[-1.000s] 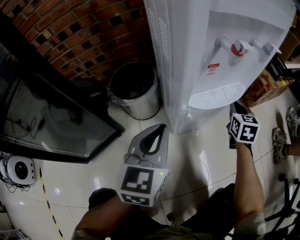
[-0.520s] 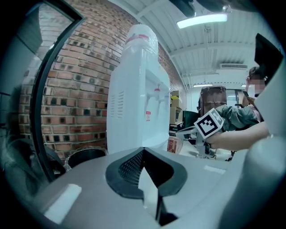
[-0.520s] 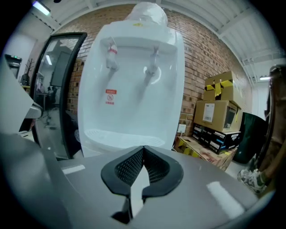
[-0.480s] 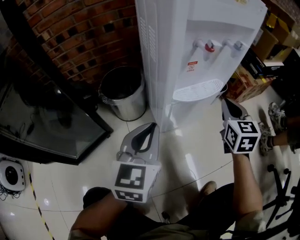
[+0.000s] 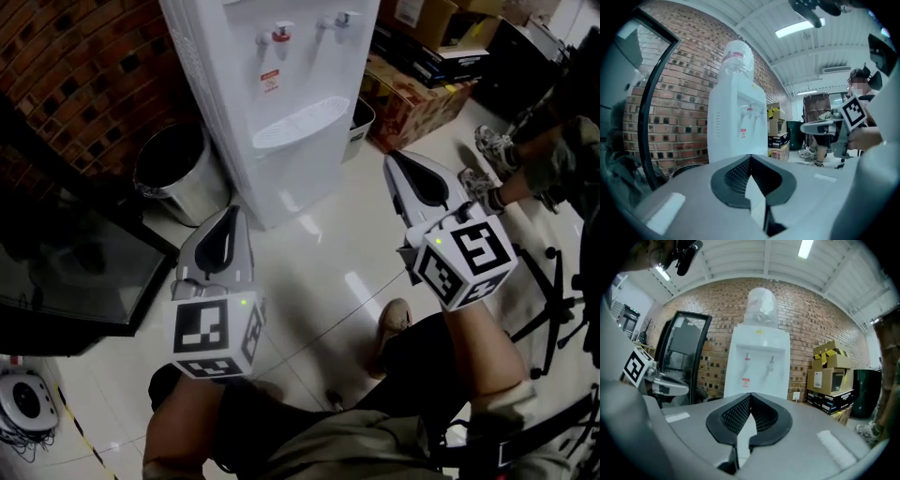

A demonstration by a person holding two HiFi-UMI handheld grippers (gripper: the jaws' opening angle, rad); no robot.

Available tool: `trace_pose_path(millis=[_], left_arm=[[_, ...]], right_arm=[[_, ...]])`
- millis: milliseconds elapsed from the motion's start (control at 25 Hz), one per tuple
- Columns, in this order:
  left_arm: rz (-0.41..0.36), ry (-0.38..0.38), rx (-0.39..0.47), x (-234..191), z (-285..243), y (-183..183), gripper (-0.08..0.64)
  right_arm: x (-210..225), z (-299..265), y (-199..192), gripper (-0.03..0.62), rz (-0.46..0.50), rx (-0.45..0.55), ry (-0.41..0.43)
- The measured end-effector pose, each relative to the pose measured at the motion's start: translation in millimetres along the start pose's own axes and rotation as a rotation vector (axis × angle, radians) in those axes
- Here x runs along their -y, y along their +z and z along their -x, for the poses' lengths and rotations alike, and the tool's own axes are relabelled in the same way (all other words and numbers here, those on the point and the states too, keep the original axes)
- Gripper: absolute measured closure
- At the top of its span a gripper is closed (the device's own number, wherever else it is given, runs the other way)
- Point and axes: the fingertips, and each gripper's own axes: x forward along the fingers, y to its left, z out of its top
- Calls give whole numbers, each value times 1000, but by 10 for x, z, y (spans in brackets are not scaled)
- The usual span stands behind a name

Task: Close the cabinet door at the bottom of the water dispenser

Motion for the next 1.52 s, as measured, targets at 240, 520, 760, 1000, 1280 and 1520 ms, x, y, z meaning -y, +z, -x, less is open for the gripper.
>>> trace_pose_path(millis=[240,520,760,1000,1280,1520], left_arm=[[-33,-1,-24,200,201,-42,560],[-85,5,9,467,417,37,560],[-78,39,50,468,662,155,560],[-40,55,91,439,863,312,560],[-53,38,111,464,1002,353,560],[-41,38,121,435,1038,399,560]], right_arm=[[-326,484,256,577,1,103,85],[-584,856,270,577,-30,139,215],[-743,1017,270,577,-23,143,267],[-904,1085,295,577,-35,151,311],[-1047,1072,313,578,-40,141,341],[-1162,1045,336,578,-40,166,371]])
